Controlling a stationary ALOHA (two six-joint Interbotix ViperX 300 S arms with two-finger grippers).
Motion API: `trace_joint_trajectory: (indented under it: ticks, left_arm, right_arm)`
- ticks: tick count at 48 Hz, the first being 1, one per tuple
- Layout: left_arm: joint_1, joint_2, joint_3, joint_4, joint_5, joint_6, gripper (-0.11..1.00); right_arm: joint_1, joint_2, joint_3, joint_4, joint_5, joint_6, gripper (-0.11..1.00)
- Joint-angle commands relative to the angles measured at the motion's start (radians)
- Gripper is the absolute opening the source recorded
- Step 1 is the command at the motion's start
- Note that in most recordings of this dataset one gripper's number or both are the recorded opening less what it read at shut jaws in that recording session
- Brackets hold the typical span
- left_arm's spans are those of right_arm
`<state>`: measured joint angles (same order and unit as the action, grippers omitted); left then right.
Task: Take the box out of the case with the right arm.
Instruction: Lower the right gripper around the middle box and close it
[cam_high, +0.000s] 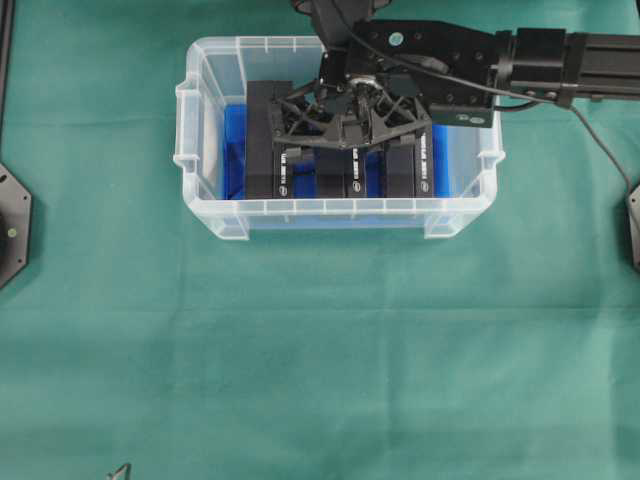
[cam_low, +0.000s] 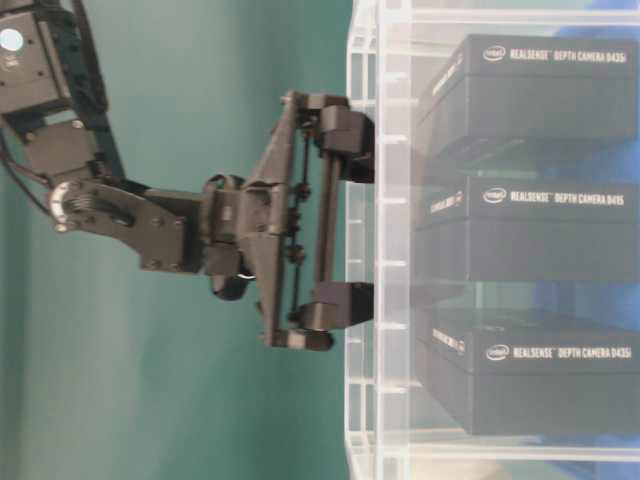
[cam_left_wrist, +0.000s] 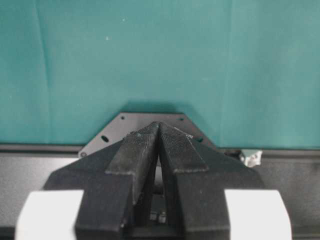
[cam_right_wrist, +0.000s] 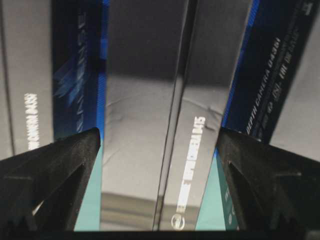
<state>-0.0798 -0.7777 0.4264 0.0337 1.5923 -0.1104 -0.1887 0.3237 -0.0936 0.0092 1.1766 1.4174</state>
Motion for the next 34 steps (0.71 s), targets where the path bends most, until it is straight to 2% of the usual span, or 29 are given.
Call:
trace_joint_trajectory:
  ticks: [1,34]
  left_arm:
    - [-0.002,0.005,-0.025,-0.002,-0.006,-0.002,0.00]
    - [-0.003,0.005,-0.026,-0.002,-0.006,-0.002,0.00]
  right_arm:
    - [0.000,-0.014,-0.002,0.012,-0.012,0.000,0.92]
    - [-0.005,-0.008,0.006,0.018,-0.034,0.012,0.92]
